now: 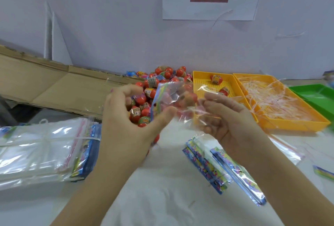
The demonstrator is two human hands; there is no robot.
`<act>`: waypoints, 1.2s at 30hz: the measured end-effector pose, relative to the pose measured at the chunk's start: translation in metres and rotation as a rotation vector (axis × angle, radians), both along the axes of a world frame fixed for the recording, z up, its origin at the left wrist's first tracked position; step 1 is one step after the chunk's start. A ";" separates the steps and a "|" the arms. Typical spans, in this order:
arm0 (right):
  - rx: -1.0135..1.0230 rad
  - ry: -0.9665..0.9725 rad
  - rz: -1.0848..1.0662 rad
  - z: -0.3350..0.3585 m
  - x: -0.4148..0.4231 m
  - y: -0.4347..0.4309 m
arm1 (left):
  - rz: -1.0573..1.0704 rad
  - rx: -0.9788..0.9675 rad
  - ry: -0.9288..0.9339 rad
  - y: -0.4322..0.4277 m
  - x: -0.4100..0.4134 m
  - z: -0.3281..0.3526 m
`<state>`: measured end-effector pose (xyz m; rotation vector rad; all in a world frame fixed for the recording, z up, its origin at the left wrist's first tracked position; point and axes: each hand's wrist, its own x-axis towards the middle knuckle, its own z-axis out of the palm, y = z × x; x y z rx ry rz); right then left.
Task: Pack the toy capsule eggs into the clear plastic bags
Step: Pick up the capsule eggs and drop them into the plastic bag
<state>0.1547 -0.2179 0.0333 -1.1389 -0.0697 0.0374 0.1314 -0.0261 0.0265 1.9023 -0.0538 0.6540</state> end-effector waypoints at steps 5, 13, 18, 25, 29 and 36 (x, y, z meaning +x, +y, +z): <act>0.180 -0.018 -0.105 -0.005 -0.004 0.012 | -0.286 -0.317 0.510 0.001 0.006 -0.002; 0.012 -0.119 0.135 -0.015 -0.018 0.033 | -0.468 -1.052 0.356 -0.008 0.016 -0.010; -0.163 -0.006 0.183 0.003 -0.017 0.028 | -0.411 -1.015 0.295 -0.004 0.012 -0.005; -0.498 0.079 0.328 0.007 -0.013 0.023 | -0.414 -0.744 0.393 -0.002 0.012 -0.004; -0.509 -0.083 0.191 -0.002 -0.016 0.020 | -0.479 -0.639 0.429 0.000 0.009 -0.004; -0.504 -0.192 0.241 -0.004 -0.017 0.023 | -0.593 -0.720 0.483 -0.003 0.004 0.000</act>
